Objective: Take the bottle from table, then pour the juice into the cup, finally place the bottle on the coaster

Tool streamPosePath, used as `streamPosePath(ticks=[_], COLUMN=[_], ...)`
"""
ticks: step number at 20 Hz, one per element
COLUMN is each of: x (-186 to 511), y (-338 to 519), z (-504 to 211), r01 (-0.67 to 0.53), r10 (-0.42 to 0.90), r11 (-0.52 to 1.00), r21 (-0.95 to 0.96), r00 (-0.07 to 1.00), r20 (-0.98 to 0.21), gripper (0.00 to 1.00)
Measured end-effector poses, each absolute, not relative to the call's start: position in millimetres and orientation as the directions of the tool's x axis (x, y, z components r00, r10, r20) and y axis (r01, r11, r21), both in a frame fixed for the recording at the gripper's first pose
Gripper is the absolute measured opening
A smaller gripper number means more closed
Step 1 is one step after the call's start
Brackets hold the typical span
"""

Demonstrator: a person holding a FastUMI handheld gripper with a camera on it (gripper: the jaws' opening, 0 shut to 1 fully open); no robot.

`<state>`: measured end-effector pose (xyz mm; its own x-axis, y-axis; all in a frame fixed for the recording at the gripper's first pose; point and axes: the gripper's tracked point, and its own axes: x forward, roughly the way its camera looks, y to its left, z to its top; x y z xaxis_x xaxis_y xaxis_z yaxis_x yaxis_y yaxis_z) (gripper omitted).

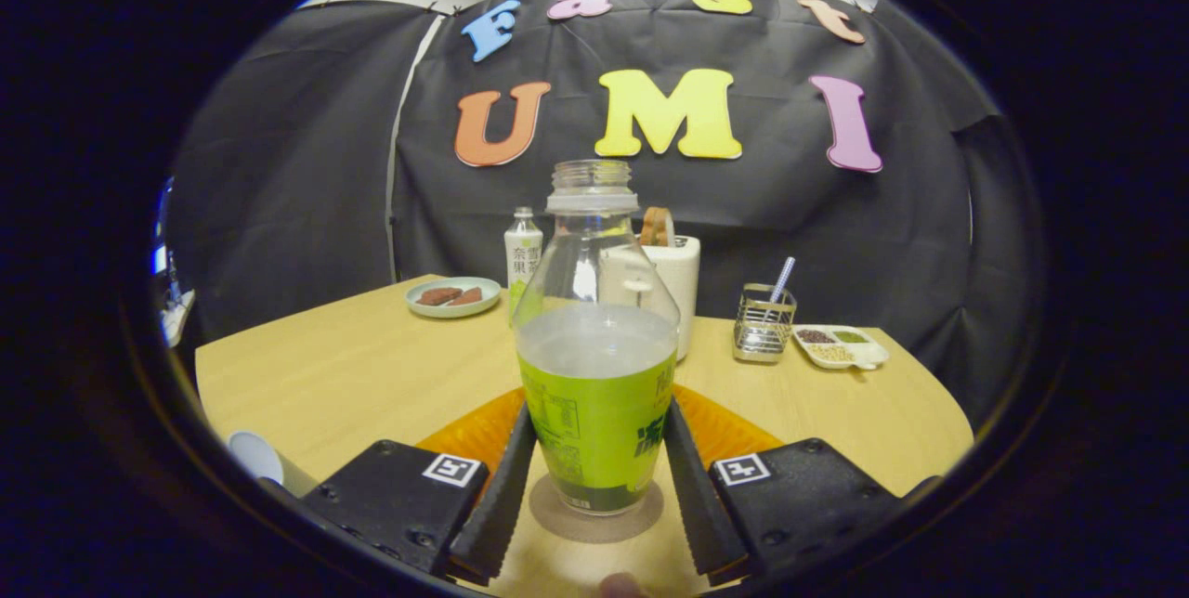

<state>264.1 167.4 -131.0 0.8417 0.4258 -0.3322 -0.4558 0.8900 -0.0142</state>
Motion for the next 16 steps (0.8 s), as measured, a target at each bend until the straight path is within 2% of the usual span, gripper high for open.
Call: streamPosePath(ticks=[11, 12, 14, 16], x=[264.7, 261.7, 257.1, 249.6], y=[166.4, 165.4, 163.2, 160.4], z=[-145.7, -143.6, -136.2, -123.8], r01=[-0.449, -0.447, -0.437, -0.421], r10=[0.427, 0.427, 0.420, 0.407], r11=[0.893, 0.894, 0.899, 0.907], r21=[0.018, 0.022, 0.027, 0.022], r00=[0.837, 0.837, 0.845, 0.861], r20=[-0.343, -0.342, -0.330, -0.306], gripper=[0.82, 0.84, 0.99, 1.00])
